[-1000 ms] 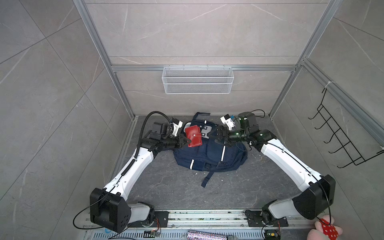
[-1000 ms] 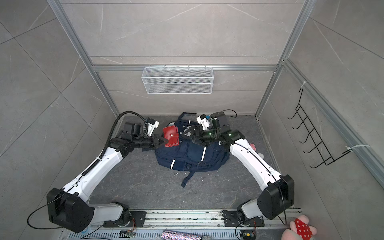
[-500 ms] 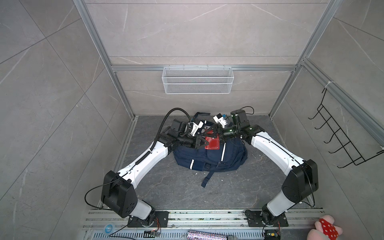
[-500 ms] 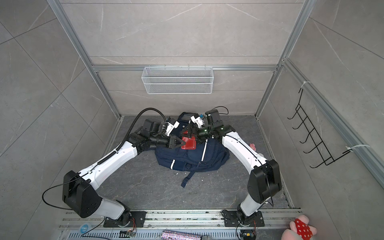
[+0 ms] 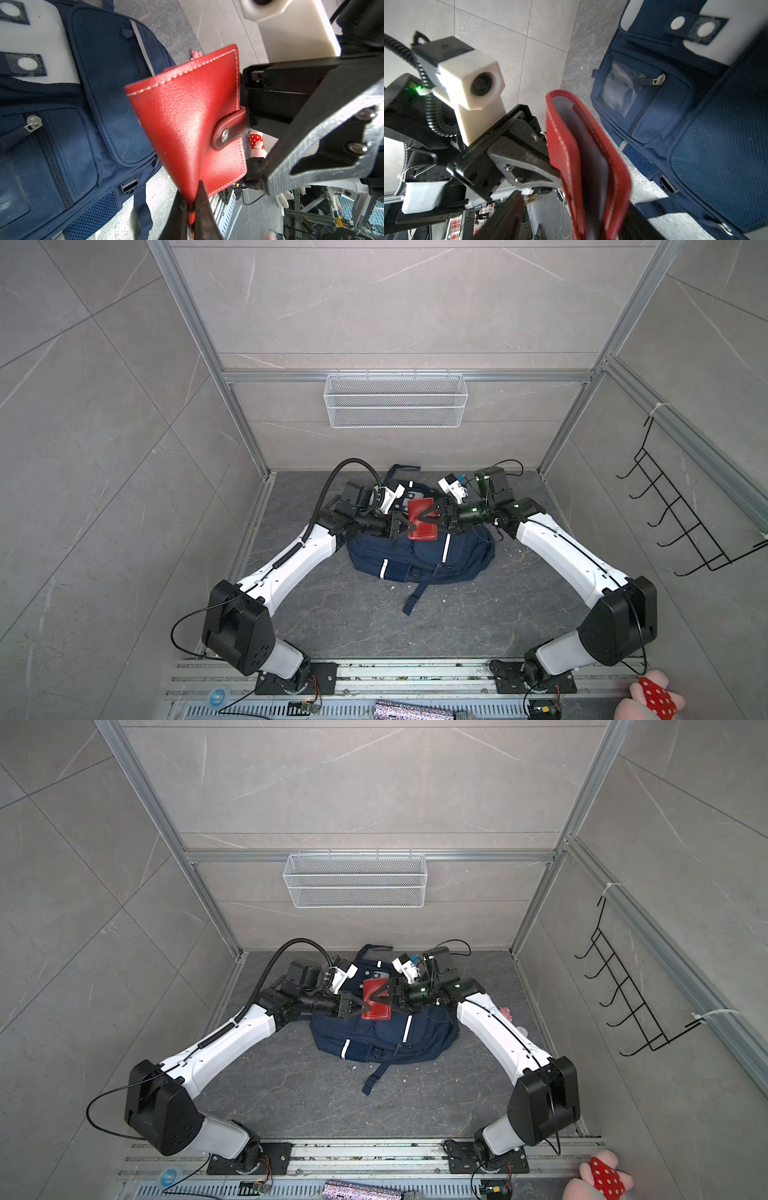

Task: Pack the student bag
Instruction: 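Lower the wallet into the backpack with the right gripper while the left holds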

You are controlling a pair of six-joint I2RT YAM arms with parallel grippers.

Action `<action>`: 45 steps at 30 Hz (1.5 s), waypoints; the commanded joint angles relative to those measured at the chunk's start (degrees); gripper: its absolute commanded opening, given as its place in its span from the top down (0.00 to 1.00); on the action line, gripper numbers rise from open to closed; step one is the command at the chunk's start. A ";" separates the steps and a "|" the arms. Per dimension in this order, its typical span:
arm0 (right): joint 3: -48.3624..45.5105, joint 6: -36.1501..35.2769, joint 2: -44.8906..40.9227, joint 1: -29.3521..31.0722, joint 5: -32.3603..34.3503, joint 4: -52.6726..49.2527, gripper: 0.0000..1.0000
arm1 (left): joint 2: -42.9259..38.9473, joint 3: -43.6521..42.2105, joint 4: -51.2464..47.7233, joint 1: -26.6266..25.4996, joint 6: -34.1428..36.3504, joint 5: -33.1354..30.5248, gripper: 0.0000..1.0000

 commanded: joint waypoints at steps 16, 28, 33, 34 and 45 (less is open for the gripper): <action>-4.91 -7.87 -8.26 -10.82 12.06 -8.17 1.00 | 4.75 10.57 -10.10 -2.72 0.77 -14.92 0.23; -6.32 -15.04 -7.92 -18.04 32.31 -18.63 1.00 | 35.31 38.78 -16.77 -12.16 -6.43 -29.64 0.33; -6.48 -15.01 -7.24 -18.55 31.71 -18.24 1.00 | 44.47 46.91 -16.42 -12.21 -5.84 -23.76 0.38; -6.61 -15.01 -7.03 -18.57 31.52 -18.10 1.00 | 45.85 47.75 -16.02 -12.20 -5.89 -22.55 0.38; -8.61 -14.49 -6.13 -19.14 30.81 -16.45 1.00 | 50.00 44.57 -6.98 -12.77 -9.73 -16.40 0.78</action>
